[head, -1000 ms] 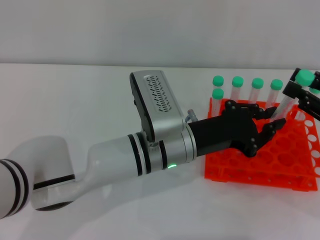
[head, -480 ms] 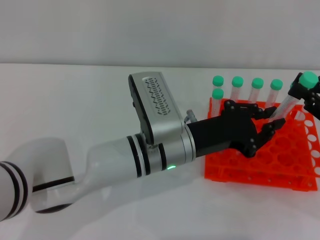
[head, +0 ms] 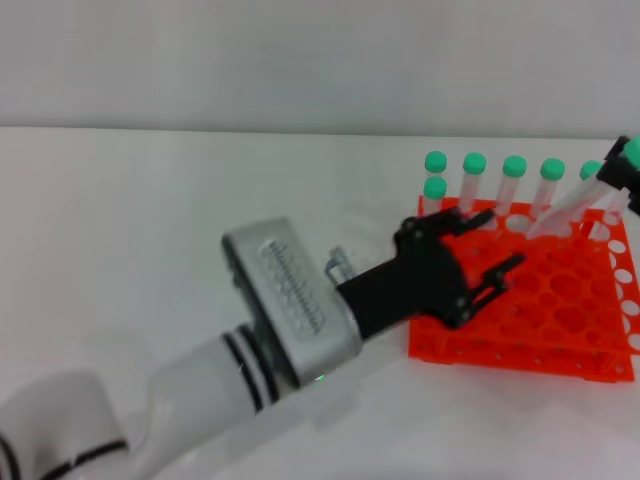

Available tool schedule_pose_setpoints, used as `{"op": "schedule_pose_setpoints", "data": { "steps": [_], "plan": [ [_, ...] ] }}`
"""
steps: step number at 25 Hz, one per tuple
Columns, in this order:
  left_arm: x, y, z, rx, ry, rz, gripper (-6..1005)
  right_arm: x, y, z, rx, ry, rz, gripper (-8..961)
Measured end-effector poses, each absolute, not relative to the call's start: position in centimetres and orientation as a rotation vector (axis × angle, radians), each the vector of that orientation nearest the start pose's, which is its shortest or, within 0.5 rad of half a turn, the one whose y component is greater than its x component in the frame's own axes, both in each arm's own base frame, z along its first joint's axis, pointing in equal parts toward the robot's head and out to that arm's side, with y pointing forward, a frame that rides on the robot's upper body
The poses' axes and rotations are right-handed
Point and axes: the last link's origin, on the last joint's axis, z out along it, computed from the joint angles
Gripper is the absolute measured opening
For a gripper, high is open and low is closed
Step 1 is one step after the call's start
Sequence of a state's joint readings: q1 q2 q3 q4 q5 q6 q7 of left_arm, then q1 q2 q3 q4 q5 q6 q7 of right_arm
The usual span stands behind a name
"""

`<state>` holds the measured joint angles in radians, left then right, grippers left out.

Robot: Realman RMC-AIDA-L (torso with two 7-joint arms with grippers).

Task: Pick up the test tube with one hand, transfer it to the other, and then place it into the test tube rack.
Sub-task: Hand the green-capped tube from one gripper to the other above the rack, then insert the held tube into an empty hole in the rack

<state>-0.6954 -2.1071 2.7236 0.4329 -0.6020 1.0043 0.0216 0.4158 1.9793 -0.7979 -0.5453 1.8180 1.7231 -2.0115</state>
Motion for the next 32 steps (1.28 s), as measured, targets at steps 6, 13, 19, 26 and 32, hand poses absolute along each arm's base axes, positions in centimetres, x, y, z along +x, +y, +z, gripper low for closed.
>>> {"op": "schedule_pose_setpoints", "data": {
  "steps": [6, 13, 19, 26, 32],
  "plan": [
    [-18.5, 30.6, -13.7, -2.268, 0.059, -0.797, 490, 26.2, 32.2, 8.2, -2.228, 0.295, 1.258, 200],
    [-25.1, 28.0, -9.3, -1.924, -0.258, -0.812, 790, 24.3, 34.3, 6.7, -2.280, 0.256, 1.189, 200],
    [-30.3, 26.3, -5.5, -1.666, -0.399, -0.737, 900, 21.5, 36.7, 4.2, -2.398, 0.213, 1.096, 200],
    [-32.8, 25.5, -4.3, -1.587, -0.499, -0.704, 901, 19.6, 39.1, 1.8, -2.456, 0.183, 0.921, 201],
    [-32.9, 25.4, -4.3, -1.589, -0.506, -0.707, 900, 19.8, 40.1, 1.0, -2.446, 0.222, 0.821, 201]
  ]
}}
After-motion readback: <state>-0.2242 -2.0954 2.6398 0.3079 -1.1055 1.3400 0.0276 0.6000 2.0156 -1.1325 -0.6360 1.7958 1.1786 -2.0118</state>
